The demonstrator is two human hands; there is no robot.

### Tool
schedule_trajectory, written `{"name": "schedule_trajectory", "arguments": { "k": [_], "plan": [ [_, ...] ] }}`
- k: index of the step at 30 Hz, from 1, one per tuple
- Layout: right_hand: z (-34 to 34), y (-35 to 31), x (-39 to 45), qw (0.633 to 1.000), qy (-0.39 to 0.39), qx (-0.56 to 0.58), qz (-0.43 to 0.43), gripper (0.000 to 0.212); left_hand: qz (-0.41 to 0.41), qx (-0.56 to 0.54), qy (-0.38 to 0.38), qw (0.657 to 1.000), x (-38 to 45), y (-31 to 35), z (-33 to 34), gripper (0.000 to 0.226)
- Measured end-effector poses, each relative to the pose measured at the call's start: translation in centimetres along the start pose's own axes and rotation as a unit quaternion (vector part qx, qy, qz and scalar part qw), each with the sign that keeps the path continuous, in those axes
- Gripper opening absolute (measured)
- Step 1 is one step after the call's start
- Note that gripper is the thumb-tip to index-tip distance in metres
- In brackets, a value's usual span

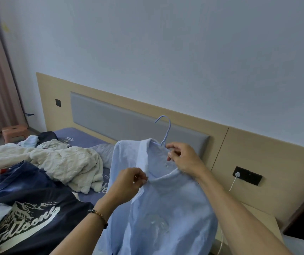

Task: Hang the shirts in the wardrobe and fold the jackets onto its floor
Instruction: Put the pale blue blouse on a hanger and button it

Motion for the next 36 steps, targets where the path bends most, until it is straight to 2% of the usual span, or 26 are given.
{"name": "schedule_trajectory", "arguments": {
  "k": [1,3,4,5,7,9,10,12,14,15,17,20,28,32,36],
  "plan": [
    [-0.3,0.1,0.2,0.999,-0.011,-0.037,-0.006,0.026,0.009,0.02,0.025,0.999,0.2,0.4,-0.3,0.017],
    [-0.6,0.0,-0.1,0.999,-0.029,-0.043,-0.015,0.024,0.044,0.078,0.155,0.984,0.6,1.9,-2.8,0.012],
    [-0.7,-0.1,-0.4,0.999,-0.038,-0.028,-0.019,0.021,0.063,0.116,0.204,0.97,1.0,2.9,-3.9,0.019],
    [-1.1,-0.1,-0.8,0.999,-0.044,-0.011,-0.023,0.02,0.076,0.158,0.2,0.964,1.7,3.8,-4.2,0.032],
    [-1.8,-0.3,-1.6,0.997,-0.055,0.036,-0.029,0.021,0.065,0.222,0.086,0.969,3.8,4.0,-3.4,0.047],
    [-3.6,-0.3,-2.3,0.996,-0.04,0.069,-0.038,0.021,0.029,0.198,-0.018,0.98,4.2,4.4,-2.2,0.037],
    [-4.7,-0.1,-2.6,0.995,-0.021,0.083,-0.041,0.018,0.028,0.153,-0.024,0.988,3.9,5.1,-2.0,0.035],
    [-7.5,0.8,-3.3,0.996,0.044,0.068,-0.046,0.011,0.036,0.099,-0.002,0.994,3.1,7.1,-1.4,0.039],
    [-9.4,2.1,-4.3,0.997,0.067,0.036,-0.01,0.04,0.039,0.082,0.016,0.996,1.8,9.1,-0.9,0.044],
    [-10.3,2.8,-5.2,0.997,0.066,0.024,0.011,0.047,0.036,0.077,0.029,0.996,1.0,10.2,-0.8,0.046],
    [-11.8,4.1,-6.9,0.997,0.069,0.024,0.027,0.047,0.028,0.07,0.055,0.996,-0.5,12.3,-0.9,0.049],
    [-14.3,4.9,-9.5,0.993,0.097,0.067,0.008,0.03,0.027,0.044,0.065,0.997,-3.2,15.3,-0.3,0.042],
    [-21.0,-1.6,-10.2,0.986,0.139,-0.016,-0.085,0.016,0.013,-0.105,0.102,0.989,-7.2,20.7,-1.7,0.014],
    [-18.2,-3.5,-8.6,0.988,0.099,-0.084,-0.081,0.027,-0.026,-0.169,0.114,0.979,-8.4,18.1,-1.7,0.012],
    [-9.0,-0.8,-6.2,0.991,0.001,-0.131,-0.031,0.032,-0.108,-0.179,0.126,0.97,-9.9,9.1,-0.2,0.012]
  ]
}}
Point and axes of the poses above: each hand's wrist, its own x-axis towards the middle knuckle, its own z-axis out of the palm, y = z × x, the point moved 9 cm from there along x, towards the middle knuckle, and after that the axes turned 1 degree about z, right-handed, at the moved point
